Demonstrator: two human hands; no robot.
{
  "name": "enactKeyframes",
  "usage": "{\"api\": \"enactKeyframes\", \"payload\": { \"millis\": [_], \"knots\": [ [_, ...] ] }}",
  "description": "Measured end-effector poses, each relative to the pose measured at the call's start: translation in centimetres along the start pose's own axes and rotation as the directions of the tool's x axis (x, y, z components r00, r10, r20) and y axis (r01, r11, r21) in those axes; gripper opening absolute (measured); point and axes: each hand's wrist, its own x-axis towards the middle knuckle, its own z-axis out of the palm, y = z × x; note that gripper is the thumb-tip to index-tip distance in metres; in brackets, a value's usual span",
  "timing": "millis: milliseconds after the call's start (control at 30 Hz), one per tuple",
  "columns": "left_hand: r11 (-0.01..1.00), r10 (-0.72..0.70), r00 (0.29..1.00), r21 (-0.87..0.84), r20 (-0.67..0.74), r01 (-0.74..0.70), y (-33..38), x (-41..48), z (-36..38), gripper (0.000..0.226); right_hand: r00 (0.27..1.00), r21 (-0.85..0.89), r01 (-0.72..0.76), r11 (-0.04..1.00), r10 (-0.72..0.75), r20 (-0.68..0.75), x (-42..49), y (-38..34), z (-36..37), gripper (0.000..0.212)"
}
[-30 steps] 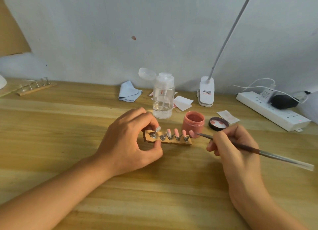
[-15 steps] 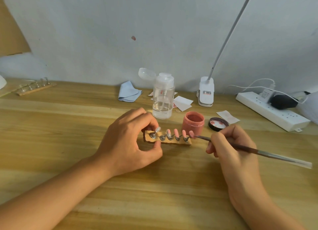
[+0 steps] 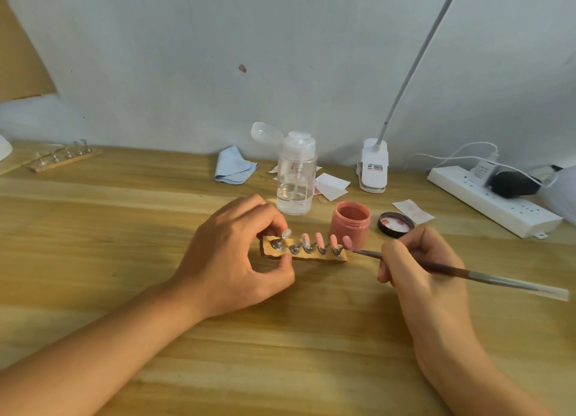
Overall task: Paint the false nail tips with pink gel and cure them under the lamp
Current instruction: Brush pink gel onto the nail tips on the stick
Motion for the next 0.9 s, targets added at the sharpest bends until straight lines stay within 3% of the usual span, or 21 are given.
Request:
{"api": "enactKeyframes", "payload": {
  "millis": [500, 733, 900],
  "knots": [
    [1.000, 0.015, 1.000, 0.012, 0.002, -0.015, 0.0, -0.1, 0.0, 0.017, 0.999, 0.019, 0.045, 0.999, -0.044, -0.004, -0.2, -0.3, 0.0, 0.022],
    [0.999, 0.033, 0.999, 0.018, 0.007, -0.033, 0.2, -0.1, -0.2, 0.016, 0.974, -0.036, 0.226, 0.974, -0.227, -0.026, -0.7, -0.8, -0.3, 0.008],
    [0.998, 0.045, 0.999, 0.034, 0.014, -0.045, 0.5, -0.1, -0.2, 0.016, 0.985, -0.009, 0.171, 0.985, -0.171, -0.031, -0.4, -0.6, -0.1, 0.012]
  ]
}}
